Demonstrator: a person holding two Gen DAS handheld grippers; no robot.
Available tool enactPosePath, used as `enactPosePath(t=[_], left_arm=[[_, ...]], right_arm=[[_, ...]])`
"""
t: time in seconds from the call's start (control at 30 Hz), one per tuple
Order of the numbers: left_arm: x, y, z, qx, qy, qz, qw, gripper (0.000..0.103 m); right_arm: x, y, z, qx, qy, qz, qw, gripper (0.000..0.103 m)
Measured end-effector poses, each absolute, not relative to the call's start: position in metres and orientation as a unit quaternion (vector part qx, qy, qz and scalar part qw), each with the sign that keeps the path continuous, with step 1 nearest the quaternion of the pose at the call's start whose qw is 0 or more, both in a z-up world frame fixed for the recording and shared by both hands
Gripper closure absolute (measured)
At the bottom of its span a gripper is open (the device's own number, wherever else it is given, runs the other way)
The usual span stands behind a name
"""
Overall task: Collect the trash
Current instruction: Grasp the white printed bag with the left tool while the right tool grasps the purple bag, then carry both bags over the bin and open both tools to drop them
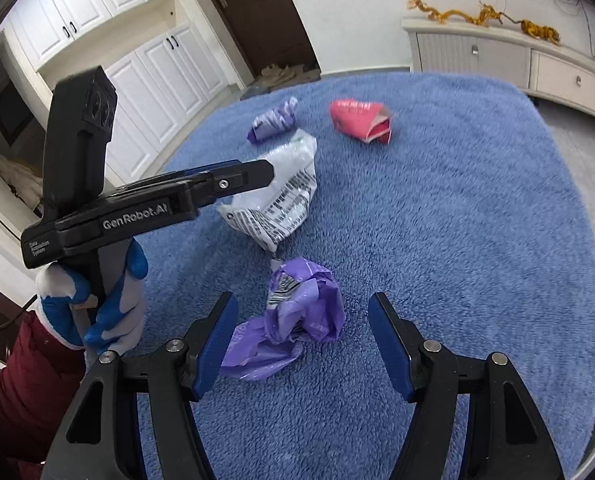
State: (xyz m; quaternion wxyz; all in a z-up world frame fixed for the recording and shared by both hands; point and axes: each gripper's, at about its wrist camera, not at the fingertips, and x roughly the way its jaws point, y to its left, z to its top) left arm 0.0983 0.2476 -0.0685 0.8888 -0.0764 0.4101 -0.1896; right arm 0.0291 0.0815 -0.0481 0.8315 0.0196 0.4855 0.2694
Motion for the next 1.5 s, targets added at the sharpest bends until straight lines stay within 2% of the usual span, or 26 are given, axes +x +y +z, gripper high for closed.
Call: enactPosePath(t=[0.07,0.1,0.13,0.2,0.3,0.67,1.0,1.23,1.5], left_arm=[[0.099,0.244,-0.074,-0.075,0.418,-0.187,0.885,0.054],[0.099,0.243,-0.075,-0.075,0.420,-0.189,0.884,0.057],[0.099,0.242,-0.077,-0.074,0.423,-0.190,0.883,0.066],[0.098,0.239,-0.077,-0.071,0.424,-0.188,0.883,0.076],[0.090,0.238,-0.073,-0.072,0.416,-0.186,0.887,0.080],[0.062,0.202,-0.028,-0.041,0.350,-0.170,0.920,0.083],[0.052,0.078,0.003,0.002,0.326,-0.265,0.908,0.083],[0.035,-0.041,-0.003,0.073,0.347,-0.363,0.862,0.083],[0.030,-0.153,-0.039,0.150,0.399,-0.402,0.810,0.082]], right_arm=[[0.034,0.084,-0.053,0.020,0.490,0.271,0.828,0.039],[0.036,0.085,-0.056,0.021,0.491,0.273,0.827,0.048],[0.037,0.085,-0.059,0.021,0.492,0.275,0.826,0.059],[0.038,0.085,-0.061,0.022,0.490,0.281,0.825,0.064],[0.033,0.082,-0.056,0.030,0.474,0.295,0.829,0.067],[0.014,0.021,-0.012,0.062,0.400,0.236,0.884,0.068],[-0.026,-0.088,0.009,0.094,0.351,0.100,0.926,0.068],[-0.069,-0.202,-0.005,0.143,0.347,-0.035,0.926,0.068],[-0.101,-0.303,-0.058,0.207,0.376,-0.137,0.893,0.068]])
